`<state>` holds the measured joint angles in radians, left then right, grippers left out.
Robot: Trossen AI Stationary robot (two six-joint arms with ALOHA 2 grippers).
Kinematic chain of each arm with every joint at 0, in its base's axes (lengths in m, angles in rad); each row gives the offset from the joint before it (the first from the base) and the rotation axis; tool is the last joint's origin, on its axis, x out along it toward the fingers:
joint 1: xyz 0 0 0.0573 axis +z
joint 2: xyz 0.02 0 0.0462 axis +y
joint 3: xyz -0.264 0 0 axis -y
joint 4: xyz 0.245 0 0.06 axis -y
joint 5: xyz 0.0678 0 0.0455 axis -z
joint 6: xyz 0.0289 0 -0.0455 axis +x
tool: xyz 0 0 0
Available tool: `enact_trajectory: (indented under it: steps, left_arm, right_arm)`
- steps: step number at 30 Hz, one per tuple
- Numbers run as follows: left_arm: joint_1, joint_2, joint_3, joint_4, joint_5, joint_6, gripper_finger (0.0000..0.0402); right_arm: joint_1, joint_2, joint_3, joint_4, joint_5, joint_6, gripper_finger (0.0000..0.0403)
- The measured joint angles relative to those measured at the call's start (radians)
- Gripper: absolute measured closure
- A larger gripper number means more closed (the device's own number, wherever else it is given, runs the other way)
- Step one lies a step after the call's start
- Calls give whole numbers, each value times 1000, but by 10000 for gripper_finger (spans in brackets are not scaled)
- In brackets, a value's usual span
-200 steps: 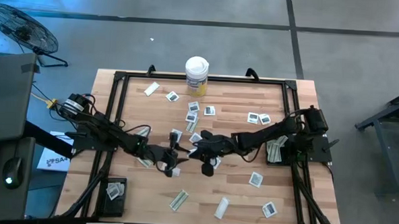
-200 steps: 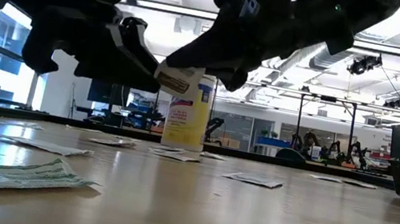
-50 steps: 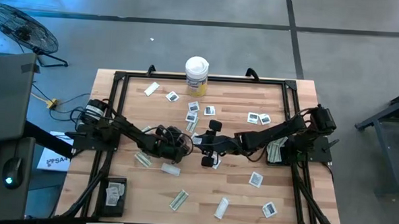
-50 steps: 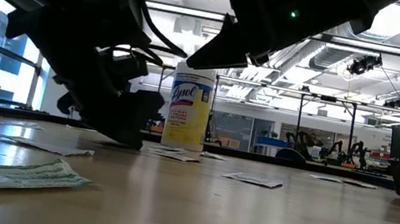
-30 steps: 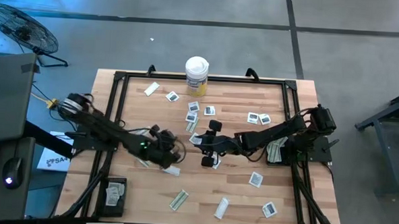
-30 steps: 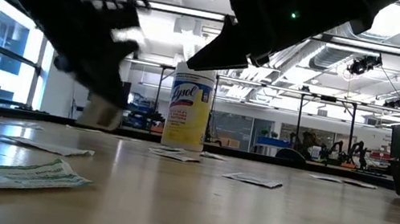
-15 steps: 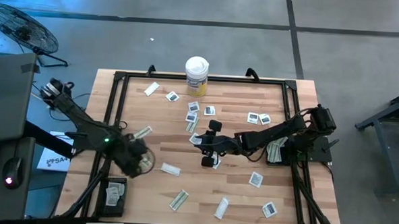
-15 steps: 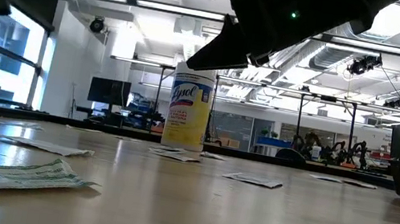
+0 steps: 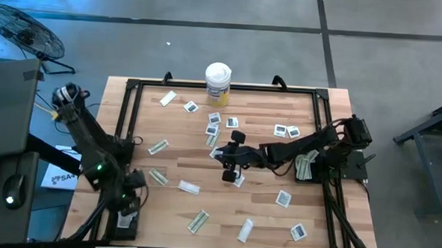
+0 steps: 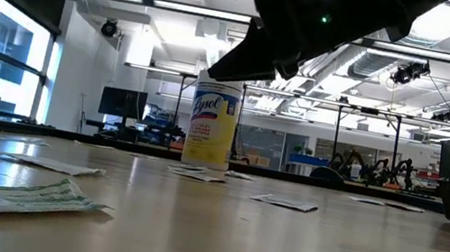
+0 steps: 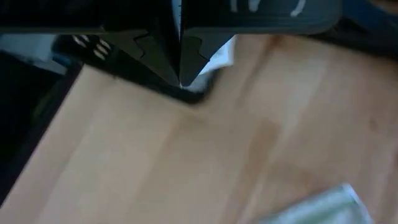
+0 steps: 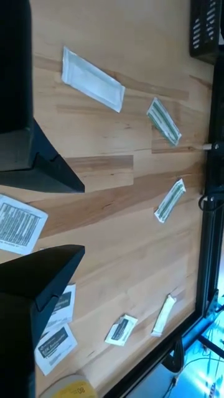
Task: Pick & Place First Aid Supplies
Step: Put the white towelette sachet into the left black bin
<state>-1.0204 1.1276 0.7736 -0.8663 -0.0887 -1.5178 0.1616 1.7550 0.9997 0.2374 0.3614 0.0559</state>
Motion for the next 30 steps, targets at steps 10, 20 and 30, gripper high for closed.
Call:
enact_trajectory:
  steps: [10, 20, 30]
  left_arm:
    - [-149, 192, 147, -10, -57, -125, 401]
    - [-84, 379, 138, -51, 78, -218, 401]
    - [-6, 393, 138, -37, 62, -80, 344]
  right_arm:
    - [-3, 0, 0, 15, 1, 15, 263]
    - [-6, 0, 0, 15, 2, 10, 263]
    - [-7, 0, 0, 22, -31, -37, 263]
